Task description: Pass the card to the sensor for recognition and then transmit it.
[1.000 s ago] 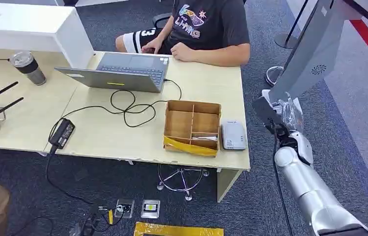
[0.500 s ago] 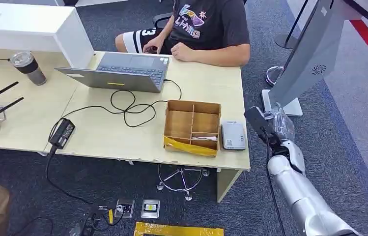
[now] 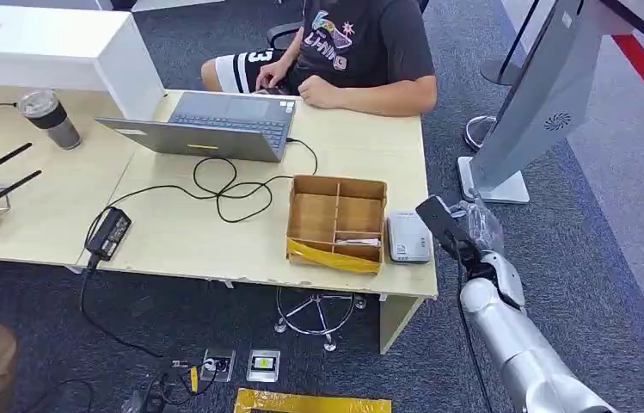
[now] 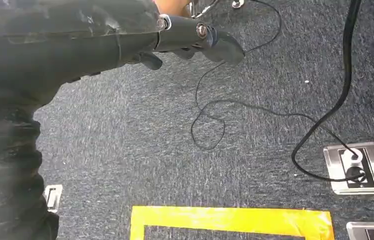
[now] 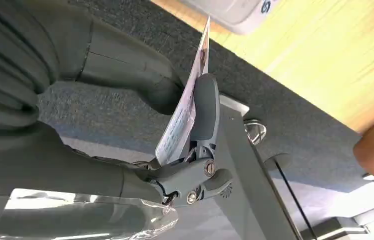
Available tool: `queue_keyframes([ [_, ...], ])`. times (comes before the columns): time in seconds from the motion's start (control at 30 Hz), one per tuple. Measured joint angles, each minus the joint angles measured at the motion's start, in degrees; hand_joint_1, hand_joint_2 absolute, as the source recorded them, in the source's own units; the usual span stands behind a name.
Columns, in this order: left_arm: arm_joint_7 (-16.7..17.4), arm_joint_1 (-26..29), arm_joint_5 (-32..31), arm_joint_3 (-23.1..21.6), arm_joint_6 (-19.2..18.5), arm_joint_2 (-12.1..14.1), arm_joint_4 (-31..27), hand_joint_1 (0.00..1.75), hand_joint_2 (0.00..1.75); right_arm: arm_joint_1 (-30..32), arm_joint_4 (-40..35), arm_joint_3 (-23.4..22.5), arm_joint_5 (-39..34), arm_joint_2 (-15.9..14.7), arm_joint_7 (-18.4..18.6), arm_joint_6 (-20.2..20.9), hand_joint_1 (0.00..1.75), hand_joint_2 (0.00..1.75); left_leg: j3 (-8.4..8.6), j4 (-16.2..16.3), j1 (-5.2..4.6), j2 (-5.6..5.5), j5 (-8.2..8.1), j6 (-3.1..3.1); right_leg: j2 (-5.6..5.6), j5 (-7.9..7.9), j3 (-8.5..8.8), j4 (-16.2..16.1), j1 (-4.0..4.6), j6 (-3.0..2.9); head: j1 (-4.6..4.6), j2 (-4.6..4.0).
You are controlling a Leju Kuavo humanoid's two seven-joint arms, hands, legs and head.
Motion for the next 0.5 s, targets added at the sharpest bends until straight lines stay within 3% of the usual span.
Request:
queue_keyframes([
  [0.5,0.0,0.0,-0.3,0.0,-0.3,0.0,0.0,0.00,1.75,1.9,0.4,0.2,1.8,1.9,-0.2,2.4,1.75,1.75,0.00,0.0,0.00,0.00,0.00,0.00,-0.01,0.00,0.00,0.0,0.00,0.00,0.00,0.00],
])
